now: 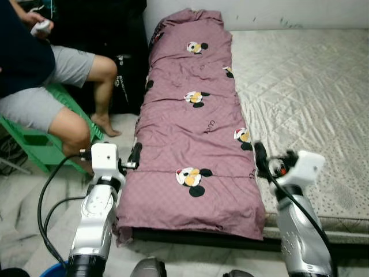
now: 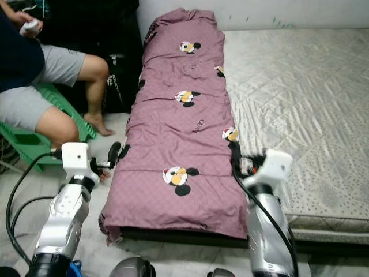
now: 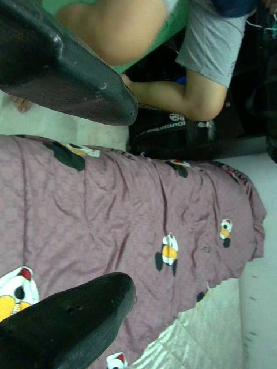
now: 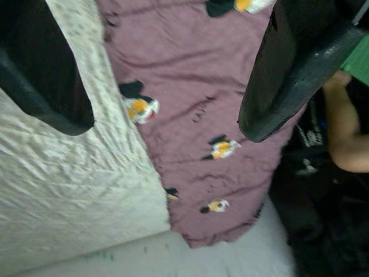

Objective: Clean up the room

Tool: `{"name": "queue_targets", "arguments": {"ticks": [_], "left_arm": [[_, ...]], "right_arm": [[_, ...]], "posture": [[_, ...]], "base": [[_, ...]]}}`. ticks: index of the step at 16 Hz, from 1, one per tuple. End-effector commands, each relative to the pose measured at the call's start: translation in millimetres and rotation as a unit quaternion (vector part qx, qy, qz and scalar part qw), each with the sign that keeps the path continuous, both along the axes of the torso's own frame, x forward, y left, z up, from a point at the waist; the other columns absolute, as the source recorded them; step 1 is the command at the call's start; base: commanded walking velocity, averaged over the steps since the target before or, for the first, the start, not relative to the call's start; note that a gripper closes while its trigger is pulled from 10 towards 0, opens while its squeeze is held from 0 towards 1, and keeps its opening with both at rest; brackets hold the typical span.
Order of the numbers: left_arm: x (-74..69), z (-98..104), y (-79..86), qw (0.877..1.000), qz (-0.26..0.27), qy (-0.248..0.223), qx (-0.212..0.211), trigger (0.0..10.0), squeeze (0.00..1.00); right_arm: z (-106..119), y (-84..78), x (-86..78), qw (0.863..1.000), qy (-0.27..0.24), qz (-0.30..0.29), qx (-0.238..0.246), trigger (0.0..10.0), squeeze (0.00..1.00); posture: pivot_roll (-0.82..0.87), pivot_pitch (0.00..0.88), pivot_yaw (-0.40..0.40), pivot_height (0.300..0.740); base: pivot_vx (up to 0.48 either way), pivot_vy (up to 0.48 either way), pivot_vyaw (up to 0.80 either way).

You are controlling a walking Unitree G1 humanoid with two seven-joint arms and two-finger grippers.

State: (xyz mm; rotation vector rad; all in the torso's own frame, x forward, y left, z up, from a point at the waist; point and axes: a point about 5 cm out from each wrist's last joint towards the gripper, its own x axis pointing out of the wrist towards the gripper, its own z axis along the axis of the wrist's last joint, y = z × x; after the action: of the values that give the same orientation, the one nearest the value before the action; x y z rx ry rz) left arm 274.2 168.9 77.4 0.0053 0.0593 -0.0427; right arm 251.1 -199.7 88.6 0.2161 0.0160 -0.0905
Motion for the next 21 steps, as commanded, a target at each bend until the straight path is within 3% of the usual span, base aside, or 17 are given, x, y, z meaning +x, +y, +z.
{"name": "queue_targets", "arguments": {"ticks": [1, 4, 7, 10, 21], "left_arm": [[-6.3, -7, 6.5, 1.0, 0.004, 0.01, 0.014, 10.0, 0.0], [-23.4, -23, 15.8, 0.999, 0.011, 0.027, 0.031, 10.0, 0.0], [-30.3, -25, 22.2, 0.999, 0.023, 0.03, 0.038, 10.0, 0.0], [-35.0, -28, 26.3, 0.998, 0.032, 0.034, 0.04, 10.0, 0.0], [-32.4, -28, 21.0, 0.998, 0.026, 0.033, 0.037, 10.0, 0.0]], "right_arm": [[2, -2.5, -3.2, 1.0, -0.006, -0.004, -0.007, 10.0, 0.0], [-11, -1.2, -16.2, 1.0, 0.014, -0.013, -0.017, 10.0, 0.0], [-25, 2.5, -25.7, 0.998, 0.049, -0.011, -0.039, 10.0, 0.0], [-26, 2.1, -27.7, 0.997, 0.053, -0.013, -0.051, 10.0, 0.0], [-26, 0.3, -27.4, 0.997, 0.062, -0.013, -0.049, 10.0, 0.0]], "posture": [[-0.07, 0.0, 0.08, 0.74], [-0.07, 0.0, 0.083, 0.74], [-0.05, 0.0, 0.072, 0.74], [-0.06, 0.0, 0.071, 0.74], [-0.07, 0.0, 0.078, 0.74]], "base": [[0.0, 0.0, 0.0], [0.0, 0.0, 0.0], [0.0, 0.0, 0.0], [0.0, 0.0, 0.0], [0.0, 0.0, 0.0]]}}
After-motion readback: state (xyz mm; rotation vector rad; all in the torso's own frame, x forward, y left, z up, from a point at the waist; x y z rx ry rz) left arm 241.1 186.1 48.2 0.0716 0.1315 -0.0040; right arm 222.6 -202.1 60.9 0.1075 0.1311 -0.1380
